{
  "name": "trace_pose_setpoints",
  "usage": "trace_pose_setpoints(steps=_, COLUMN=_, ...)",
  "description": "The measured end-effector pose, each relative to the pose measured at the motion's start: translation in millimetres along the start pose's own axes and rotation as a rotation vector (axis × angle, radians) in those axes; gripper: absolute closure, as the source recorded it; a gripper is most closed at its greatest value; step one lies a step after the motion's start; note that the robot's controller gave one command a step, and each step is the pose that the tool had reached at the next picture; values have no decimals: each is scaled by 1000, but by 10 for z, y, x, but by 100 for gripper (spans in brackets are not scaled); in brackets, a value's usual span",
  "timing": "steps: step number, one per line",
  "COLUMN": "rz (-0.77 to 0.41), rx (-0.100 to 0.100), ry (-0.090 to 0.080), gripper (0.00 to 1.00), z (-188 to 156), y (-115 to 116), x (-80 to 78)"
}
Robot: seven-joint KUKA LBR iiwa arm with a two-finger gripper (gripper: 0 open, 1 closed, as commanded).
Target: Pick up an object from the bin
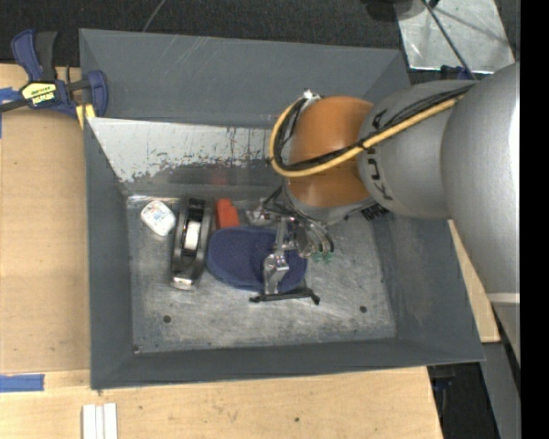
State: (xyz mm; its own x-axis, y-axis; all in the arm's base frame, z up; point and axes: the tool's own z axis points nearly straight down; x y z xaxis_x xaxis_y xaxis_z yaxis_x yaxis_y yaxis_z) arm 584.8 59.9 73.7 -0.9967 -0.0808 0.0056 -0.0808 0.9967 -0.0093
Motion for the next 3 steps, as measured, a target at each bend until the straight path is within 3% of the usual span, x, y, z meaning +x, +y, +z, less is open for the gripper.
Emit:
trace_pose_setpoints(steps=1, rz=449, rx=-9, ry=-4, gripper=0, z=-271, y=87, x=-121)
trace_pose_setpoints(steps=2, rz=625, rx=-10, ry=-3, gripper=0, z=-396, y=-16, x=-30)
trace_pose_setpoints(steps=3, rz=869, rx=-22, ry=0, gripper=0, z=-38, y=-86, x=69)
